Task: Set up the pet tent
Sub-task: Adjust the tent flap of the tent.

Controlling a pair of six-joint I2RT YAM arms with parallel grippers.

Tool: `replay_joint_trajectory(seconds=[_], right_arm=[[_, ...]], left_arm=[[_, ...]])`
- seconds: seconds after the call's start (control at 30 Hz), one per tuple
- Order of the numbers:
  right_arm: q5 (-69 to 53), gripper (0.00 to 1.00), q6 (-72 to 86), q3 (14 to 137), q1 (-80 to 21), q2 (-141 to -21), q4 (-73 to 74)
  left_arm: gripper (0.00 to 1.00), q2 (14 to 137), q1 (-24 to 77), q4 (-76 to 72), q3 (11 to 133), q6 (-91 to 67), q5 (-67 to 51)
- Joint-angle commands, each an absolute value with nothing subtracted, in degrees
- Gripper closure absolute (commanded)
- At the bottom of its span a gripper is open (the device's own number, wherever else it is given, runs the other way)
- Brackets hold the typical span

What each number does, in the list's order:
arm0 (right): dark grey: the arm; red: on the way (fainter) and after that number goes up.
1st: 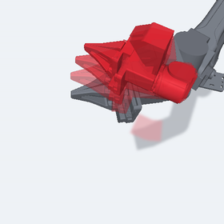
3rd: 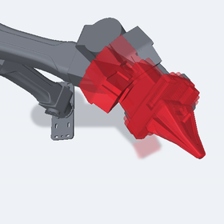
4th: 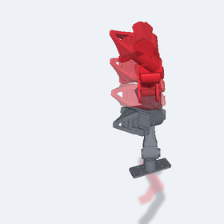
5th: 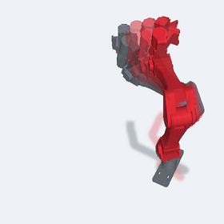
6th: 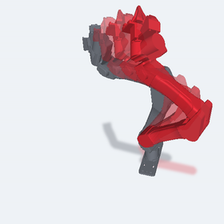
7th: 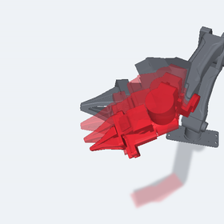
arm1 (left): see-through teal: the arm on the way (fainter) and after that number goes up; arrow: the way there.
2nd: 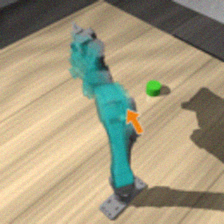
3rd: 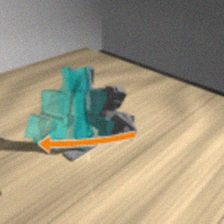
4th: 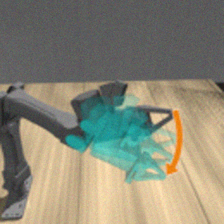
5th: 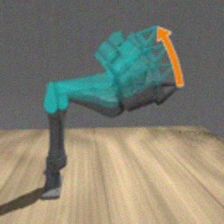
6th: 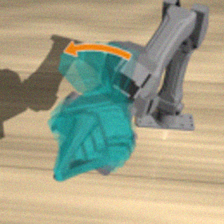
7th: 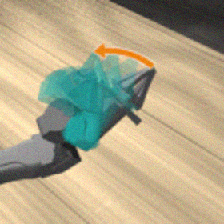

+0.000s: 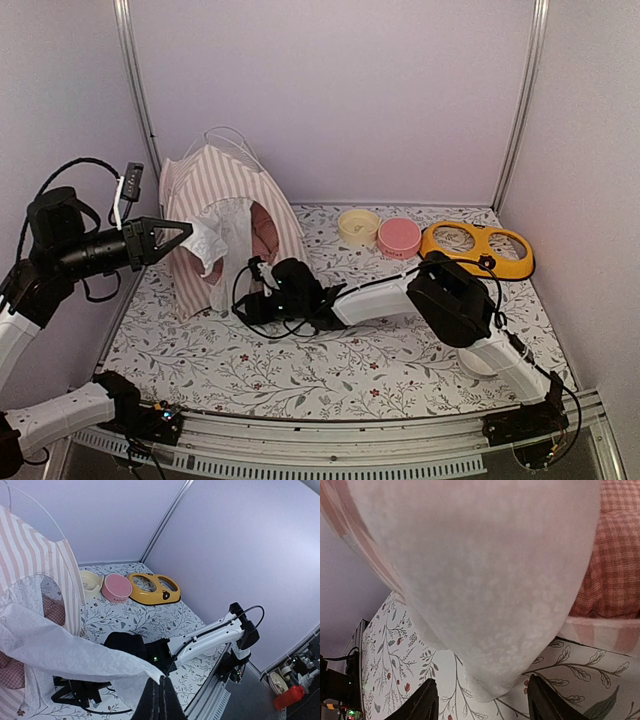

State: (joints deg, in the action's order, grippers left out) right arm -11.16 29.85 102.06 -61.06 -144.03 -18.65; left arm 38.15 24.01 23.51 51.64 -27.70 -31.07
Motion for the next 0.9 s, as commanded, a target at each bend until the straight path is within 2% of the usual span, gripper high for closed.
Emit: replay_joint_trajectory(seconds=[0.0,0.07,0.2,0.27,0.3,0.53,0.7,0.87], right_arm=[[-12.6,0.42,32.6,107.1,-60.9,-148.5,-20.2],[-12.3,0.51,32.8,107.3,-60.9,-148.1,-20.0],[-10.5,0.86,32.1,104.3,-60.8,-143.0,-18.2],[-9.8,0.98,32.0,100.7,-60.6,-138.8,-17.8],[-9.2,1.00,32.0,98.8,-60.4,-136.3,-17.0],[-2.5,1.00,30.0,83.1,-58.8,-113.7,-8.2],[5.3,1.00,24.6,81.5,-58.6,-103.0,6.1],[7.9,1.00,19.2,82.2,-58.7,-98.0,15.3]], left_arm=[[1.00,39.5,24.4,23.4,54.5,-27.2,-31.1],[1.00,39.8,24.4,23.7,54.9,-26.8,-31.2],[1.00,39.8,24.5,24.0,54.7,-26.4,-30.5],[1.00,39.6,24.4,23.8,54.3,-26.4,-30.3],[1.00,39.6,24.4,23.6,54.1,-26.4,-30.3],[1.00,39.8,24.4,22.3,50.6,-27.4,-31.9],[1.00,37.8,24.4,23.3,45.4,-30.9,-31.1],[1.00,34.6,24.4,28.4,36.5,-38.7,-23.3]])
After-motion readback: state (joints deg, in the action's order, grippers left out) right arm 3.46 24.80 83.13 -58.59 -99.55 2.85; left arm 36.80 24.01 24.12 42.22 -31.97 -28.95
